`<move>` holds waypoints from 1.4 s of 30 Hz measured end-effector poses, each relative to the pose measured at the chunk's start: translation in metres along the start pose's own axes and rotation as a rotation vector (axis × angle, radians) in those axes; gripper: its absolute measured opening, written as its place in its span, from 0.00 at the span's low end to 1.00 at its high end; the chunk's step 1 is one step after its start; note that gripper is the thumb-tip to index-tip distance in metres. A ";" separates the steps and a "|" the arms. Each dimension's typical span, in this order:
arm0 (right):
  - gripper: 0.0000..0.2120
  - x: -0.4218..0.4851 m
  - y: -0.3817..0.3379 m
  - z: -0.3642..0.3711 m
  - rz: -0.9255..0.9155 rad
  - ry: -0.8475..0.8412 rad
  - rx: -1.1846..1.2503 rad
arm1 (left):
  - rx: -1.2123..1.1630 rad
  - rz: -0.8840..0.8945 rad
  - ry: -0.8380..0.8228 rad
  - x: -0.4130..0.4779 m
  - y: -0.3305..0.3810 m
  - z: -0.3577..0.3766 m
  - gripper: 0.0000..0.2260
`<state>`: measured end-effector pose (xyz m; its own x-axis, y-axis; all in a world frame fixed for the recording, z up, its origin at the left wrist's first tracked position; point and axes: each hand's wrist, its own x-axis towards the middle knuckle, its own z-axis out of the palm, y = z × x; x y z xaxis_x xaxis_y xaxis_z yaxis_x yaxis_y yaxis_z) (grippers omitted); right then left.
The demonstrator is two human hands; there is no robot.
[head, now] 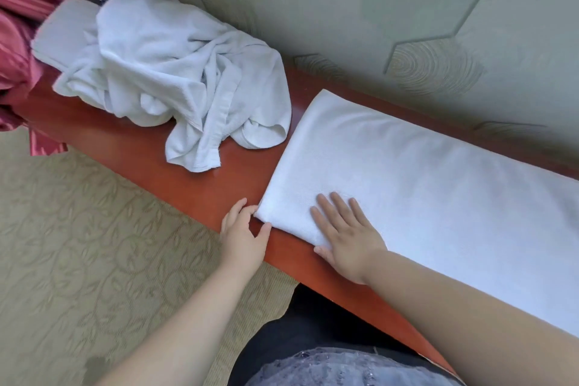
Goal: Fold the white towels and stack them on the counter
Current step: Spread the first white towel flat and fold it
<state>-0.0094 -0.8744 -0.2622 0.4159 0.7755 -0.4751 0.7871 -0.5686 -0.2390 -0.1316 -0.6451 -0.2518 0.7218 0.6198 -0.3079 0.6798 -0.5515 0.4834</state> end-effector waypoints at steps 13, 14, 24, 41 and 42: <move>0.27 0.013 0.003 -0.039 0.013 -0.126 0.050 | 0.049 -0.102 -0.248 0.069 -0.004 -0.053 0.20; 0.27 0.013 0.001 -0.038 0.024 -0.111 0.060 | 0.012 -0.104 -0.278 0.069 -0.004 -0.055 0.18; 0.26 0.018 -0.017 -0.024 0.158 0.019 0.166 | -0.422 -0.238 -0.684 0.070 0.008 -0.050 0.09; 0.30 0.016 -0.021 -0.015 0.154 0.072 0.111 | 0.001 -0.113 -0.239 0.062 0.002 -0.037 0.09; 0.30 0.017 -0.023 -0.016 0.158 0.096 0.106 | 0.020 -0.119 -0.228 0.061 0.004 -0.037 0.09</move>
<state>-0.0133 -0.8439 -0.2507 0.5757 0.6945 -0.4316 0.6589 -0.7066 -0.2581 -0.0896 -0.5884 -0.2382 0.6453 0.5403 -0.5401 0.7628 -0.4944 0.4167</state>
